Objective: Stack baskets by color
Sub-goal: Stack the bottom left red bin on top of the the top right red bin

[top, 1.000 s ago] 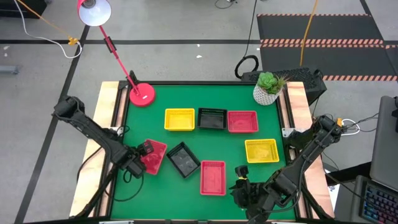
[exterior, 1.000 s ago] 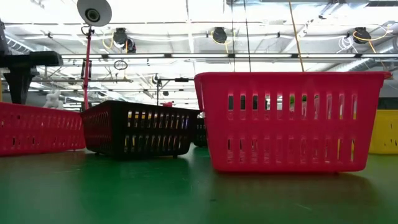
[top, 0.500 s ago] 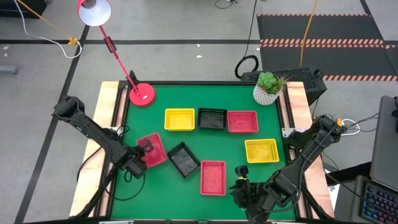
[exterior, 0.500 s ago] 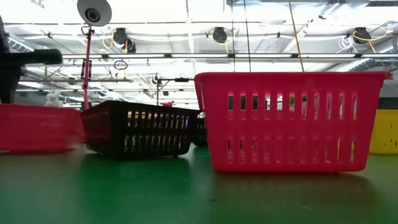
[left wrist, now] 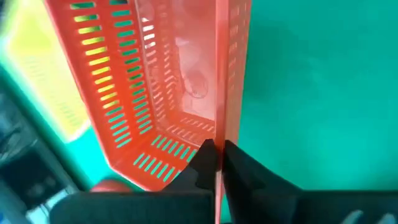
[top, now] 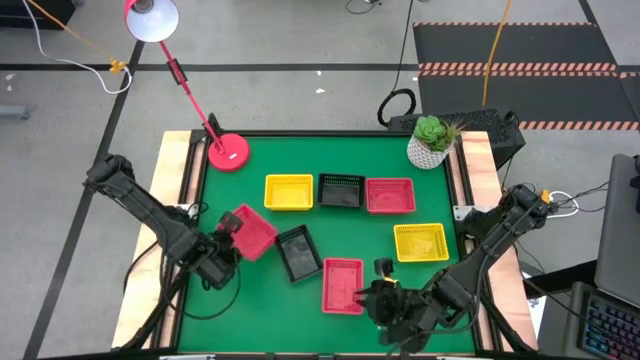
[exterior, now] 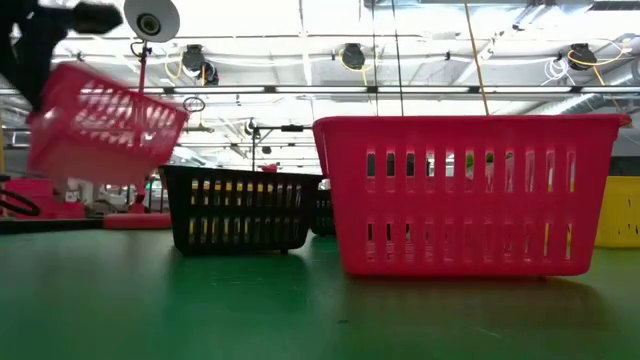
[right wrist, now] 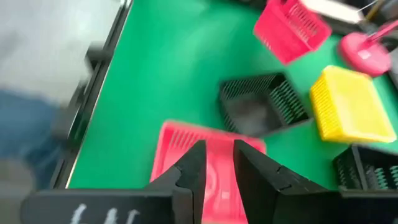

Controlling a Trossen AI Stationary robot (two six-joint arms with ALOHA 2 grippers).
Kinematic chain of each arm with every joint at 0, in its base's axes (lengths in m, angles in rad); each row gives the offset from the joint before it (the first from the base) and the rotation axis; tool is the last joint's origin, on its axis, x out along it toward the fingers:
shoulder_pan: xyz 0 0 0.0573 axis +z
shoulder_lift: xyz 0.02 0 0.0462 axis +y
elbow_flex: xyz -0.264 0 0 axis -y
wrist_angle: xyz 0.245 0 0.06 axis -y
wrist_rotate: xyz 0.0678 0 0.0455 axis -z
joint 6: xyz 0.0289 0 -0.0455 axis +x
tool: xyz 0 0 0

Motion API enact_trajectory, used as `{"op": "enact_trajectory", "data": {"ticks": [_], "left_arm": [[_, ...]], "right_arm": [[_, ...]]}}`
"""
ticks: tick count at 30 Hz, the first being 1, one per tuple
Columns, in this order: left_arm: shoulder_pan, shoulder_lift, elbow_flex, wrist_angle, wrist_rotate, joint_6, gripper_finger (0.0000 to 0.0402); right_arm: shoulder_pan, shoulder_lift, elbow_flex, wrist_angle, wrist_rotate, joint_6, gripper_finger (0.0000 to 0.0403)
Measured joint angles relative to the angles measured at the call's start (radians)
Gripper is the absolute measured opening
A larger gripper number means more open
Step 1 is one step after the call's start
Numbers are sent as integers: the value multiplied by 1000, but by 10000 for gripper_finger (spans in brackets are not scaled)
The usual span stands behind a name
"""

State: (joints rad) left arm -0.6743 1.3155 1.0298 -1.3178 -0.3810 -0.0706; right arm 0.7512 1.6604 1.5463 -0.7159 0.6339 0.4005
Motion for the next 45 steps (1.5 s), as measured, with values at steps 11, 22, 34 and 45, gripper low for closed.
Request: {"op": "enact_trajectory", "data": {"ticks": [11,22,34,45], "left_arm": [[98,138,179,85,-268,-31,15],[245,455,415,288,-439,64,16],[275,564,506,567,-529,262,17],[260,563,506,578,-526,279,20]], "right_arm": [[-101,54,0,250,179,-109,73],[-157,123,0,294,310,-307,119],[-175,122,0,90,337,-205,186],[-172,122,0,1,362,-203,184]]}}
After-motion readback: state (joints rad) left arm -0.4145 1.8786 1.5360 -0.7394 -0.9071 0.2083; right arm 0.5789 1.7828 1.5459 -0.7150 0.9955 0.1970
